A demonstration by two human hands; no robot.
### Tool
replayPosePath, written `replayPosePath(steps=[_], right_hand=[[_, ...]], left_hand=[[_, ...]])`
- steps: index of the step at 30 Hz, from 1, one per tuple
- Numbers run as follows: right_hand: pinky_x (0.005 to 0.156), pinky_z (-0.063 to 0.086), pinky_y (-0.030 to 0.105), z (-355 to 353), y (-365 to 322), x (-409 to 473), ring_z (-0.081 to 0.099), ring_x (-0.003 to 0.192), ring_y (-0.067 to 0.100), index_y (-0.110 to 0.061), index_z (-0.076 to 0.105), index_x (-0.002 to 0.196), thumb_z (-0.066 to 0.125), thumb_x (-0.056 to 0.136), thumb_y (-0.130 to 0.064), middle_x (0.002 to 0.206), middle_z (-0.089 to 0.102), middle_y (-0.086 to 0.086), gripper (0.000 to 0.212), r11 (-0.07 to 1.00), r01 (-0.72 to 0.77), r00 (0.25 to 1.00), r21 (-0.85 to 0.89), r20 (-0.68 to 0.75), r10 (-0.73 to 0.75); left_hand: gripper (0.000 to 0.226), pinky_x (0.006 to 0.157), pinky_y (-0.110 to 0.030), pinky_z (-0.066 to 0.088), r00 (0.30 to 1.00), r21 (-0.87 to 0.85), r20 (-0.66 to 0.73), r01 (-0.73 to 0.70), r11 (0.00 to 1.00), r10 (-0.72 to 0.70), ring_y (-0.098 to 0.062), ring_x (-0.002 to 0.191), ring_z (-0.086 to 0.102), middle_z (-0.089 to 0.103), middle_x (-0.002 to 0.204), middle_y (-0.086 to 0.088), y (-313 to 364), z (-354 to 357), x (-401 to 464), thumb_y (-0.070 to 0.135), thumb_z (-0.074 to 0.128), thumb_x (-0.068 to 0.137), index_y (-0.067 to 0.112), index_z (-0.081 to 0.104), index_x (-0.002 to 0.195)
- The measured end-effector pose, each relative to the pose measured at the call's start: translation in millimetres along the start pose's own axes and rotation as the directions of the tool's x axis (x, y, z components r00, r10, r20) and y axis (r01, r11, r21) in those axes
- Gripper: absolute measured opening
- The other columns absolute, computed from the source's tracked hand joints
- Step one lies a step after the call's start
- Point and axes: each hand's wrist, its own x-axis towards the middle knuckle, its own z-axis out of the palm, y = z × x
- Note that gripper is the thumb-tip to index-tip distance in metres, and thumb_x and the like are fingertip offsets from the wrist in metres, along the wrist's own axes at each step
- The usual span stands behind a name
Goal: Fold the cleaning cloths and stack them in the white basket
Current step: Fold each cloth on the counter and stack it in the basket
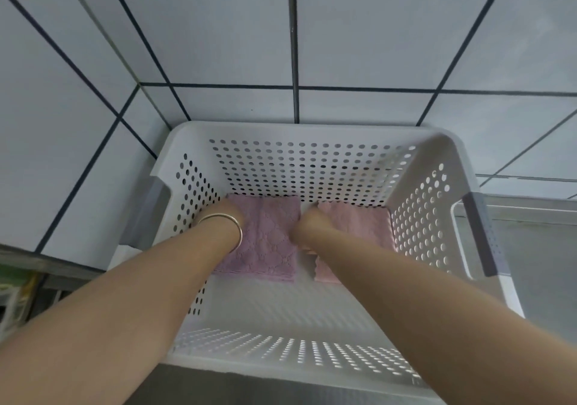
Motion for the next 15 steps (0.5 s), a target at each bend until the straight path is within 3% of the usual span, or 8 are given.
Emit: replayPosePath(steps=[3, 5, 7, 8, 11, 12, 14, 15], right_hand=[[0.059, 0.042, 0.026, -19, -4, -11, 0.049, 0.071, 0.018, -0.008, 0.051, 0.092, 0.046, 0.091, -0.009, 0.068, 0.041, 0.002, 0.005, 0.962, 0.122, 0.992, -0.243, -0.012, -0.129], [0.056, 0.041, 0.025, -41, -11, -34, 0.046, 0.062, 0.016, -0.009, 0.045, 0.069, 0.047, 0.091, -0.014, 0.066, 0.04, 0.001, 0.023, 0.917, 0.229, 0.971, -0.328, 0.005, -0.24], [0.053, 0.041, 0.024, -69, -12, -67, 0.045, 0.058, 0.015, -0.008, 0.046, 0.065, 0.048, 0.093, -0.022, 0.064, 0.043, 0.002, 0.031, 0.866, 0.343, 0.934, -0.365, 0.032, -0.356], [0.054, 0.041, 0.025, -83, -10, -87, 0.047, 0.06, 0.017, -0.006, 0.05, 0.068, 0.048, 0.092, -0.023, 0.063, 0.044, 0.002, 0.029, 0.843, 0.4, 0.907, -0.359, 0.019, -0.422], [0.056, 0.036, 0.024, -125, 28, -154, 0.047, 0.072, 0.019, -0.015, 0.059, 0.085, 0.048, 0.086, -0.02, 0.067, 0.045, -0.001, 0.012, 0.792, 0.47, 0.786, -0.389, -0.223, -0.576], [0.051, 0.032, 0.023, -134, 43, -173, 0.047, 0.073, 0.02, -0.017, 0.059, 0.084, 0.049, 0.086, -0.021, 0.069, 0.046, -0.001, 0.01, 0.792, 0.485, 0.737, -0.371, -0.313, -0.599], [0.047, 0.026, 0.022, -148, 87, -212, 0.046, 0.071, 0.022, -0.018, 0.056, 0.078, 0.05, 0.086, -0.023, 0.069, 0.048, -0.001, 0.012, 0.789, 0.526, 0.615, -0.317, -0.499, -0.611], [0.047, 0.026, 0.022, -151, 110, -228, 0.046, 0.067, 0.024, -0.017, 0.056, 0.076, 0.051, 0.087, -0.024, 0.068, 0.049, -0.001, 0.013, 0.775, 0.553, 0.535, -0.305, -0.583, -0.611]], left_hand=[[0.037, 0.103, -0.032, 0.038, 0.997, 0.059, 0.024, -0.079, 0.995, 0.078, -0.025, 0.126, 0.046, 0.046, 0.137, -0.012, 1, -6, -14, 0.011, 0.037, 0.098, 0.003, 0.041, 0.134], [0.03, 0.088, -0.026, 0.046, 0.992, 0.077, -0.076, -0.092, 0.993, 0.098, -0.019, 0.103, 0.058, 0.061, 0.108, -0.005, 9, -27, -45, 0.008, 0.041, 0.094, 0.006, 0.055, 0.121], [0.023, 0.067, -0.025, 0.047, 0.95, 0.155, -0.247, -0.155, 0.976, 0.191, -0.016, 0.069, 0.055, 0.054, 0.072, 0.001, 21, -49, -82, 0.009, 0.047, 0.089, 0.013, 0.066, 0.101], [0.022, 0.064, -0.027, 0.046, 0.915, 0.158, -0.323, -0.2, 0.967, 0.242, -0.017, 0.065, 0.053, 0.054, 0.069, 0.001, 27, -61, -103, 0.011, 0.047, 0.088, 0.015, 0.067, 0.096], [0.025, 0.074, -0.027, 0.046, 0.805, 0.264, -0.449, -0.294, 0.919, 0.387, -0.025, 0.088, 0.061, 0.063, 0.091, -0.003, 54, -98, -185, 0.024, 0.039, 0.091, 0.02, 0.062, 0.097], [0.023, 0.075, -0.026, 0.046, 0.766, 0.299, -0.485, -0.308, 0.903, 0.422, -0.025, 0.091, 0.062, 0.061, 0.087, -0.002, 57, -106, -204, 0.03, 0.037, 0.09, 0.024, 0.059, 0.091], [0.018, 0.071, -0.028, 0.051, 0.61, 0.325, -0.613, -0.384, 0.864, 0.502, -0.026, 0.079, 0.063, 0.048, 0.065, 0.003, 71, -112, -236, 0.04, 0.039, 0.083, 0.03, 0.047, 0.071], [0.017, 0.065, -0.032, 0.052, 0.47, 0.325, -0.703, -0.454, 0.829, 0.533, -0.028, 0.066, 0.061, 0.045, 0.057, 0.004, 82, -111, -246, 0.039, 0.045, 0.078, 0.03, 0.043, 0.064]])
